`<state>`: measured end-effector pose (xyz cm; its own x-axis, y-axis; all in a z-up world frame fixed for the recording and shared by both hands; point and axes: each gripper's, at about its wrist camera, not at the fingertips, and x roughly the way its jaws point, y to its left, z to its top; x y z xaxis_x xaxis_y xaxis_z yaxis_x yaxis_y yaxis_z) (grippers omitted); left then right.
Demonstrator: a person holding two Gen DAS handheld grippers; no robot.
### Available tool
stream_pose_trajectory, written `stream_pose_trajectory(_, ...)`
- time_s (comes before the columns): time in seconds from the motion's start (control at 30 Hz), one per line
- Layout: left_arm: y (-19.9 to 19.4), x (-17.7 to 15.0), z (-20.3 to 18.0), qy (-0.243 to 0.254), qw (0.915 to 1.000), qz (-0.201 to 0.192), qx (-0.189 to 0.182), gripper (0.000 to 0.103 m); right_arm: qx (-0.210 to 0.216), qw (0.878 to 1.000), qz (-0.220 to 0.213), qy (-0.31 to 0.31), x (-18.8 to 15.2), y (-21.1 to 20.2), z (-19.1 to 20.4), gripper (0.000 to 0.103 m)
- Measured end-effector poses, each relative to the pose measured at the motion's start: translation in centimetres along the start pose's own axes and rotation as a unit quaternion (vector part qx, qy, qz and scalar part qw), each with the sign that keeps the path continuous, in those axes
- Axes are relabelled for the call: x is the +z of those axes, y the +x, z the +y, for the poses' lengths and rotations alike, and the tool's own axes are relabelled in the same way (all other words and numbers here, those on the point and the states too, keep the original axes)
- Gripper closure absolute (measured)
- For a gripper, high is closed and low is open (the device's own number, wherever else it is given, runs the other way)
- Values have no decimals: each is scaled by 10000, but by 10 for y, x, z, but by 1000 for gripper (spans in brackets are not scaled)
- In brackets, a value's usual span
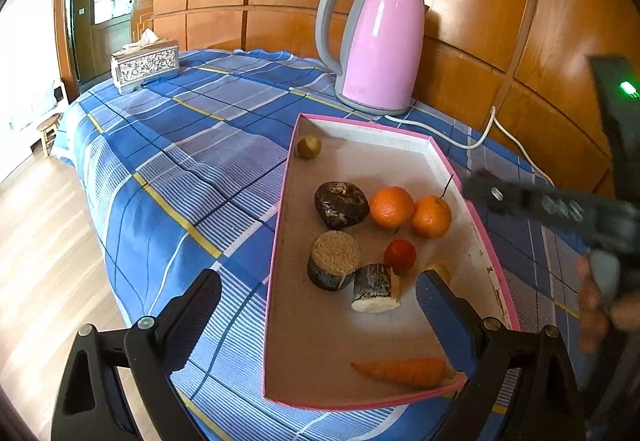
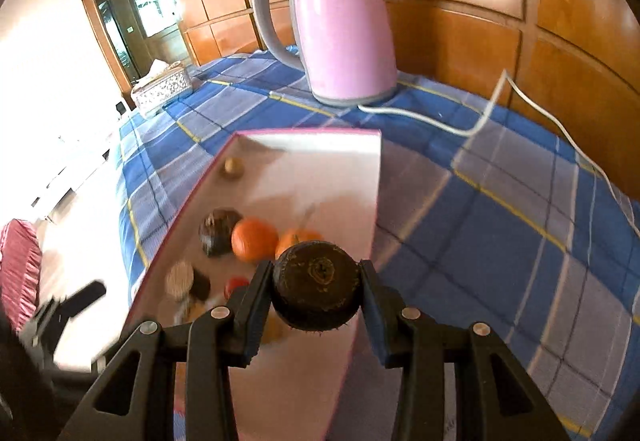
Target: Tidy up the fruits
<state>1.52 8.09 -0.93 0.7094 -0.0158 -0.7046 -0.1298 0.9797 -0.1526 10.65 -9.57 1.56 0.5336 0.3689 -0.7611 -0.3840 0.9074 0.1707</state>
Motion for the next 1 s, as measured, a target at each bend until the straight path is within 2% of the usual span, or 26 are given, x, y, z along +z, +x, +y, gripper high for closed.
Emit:
stream_pose_trajectory(0.23, 1, 1, 1, -35, 10000, 16, -16, 5, -56, 9999, 143, 0, 29, 34, 8, 60)
stream_pose_trajectory(0.4, 4, 1, 3, -68, 10000, 59, 22, 5, -127, 9998, 177, 11, 33, 51, 8, 58)
stream_pose_trajectory(0.53, 5, 0, 3, -78, 9999, 70, 65, 5, -106, 9999, 67, 117, 27, 42, 1, 48)
stream_pose_trajectory(0.8, -1, -1, -2, -37, 10000, 46, 72, 2, -155, 9994, -135, 284, 3, 11, -10, 48)
stream_pose_trajectory(1.0, -7, -4, -12, 117, 9999, -9, 70, 0, -555, 9975, -270, 344, -29, -15, -9, 46)
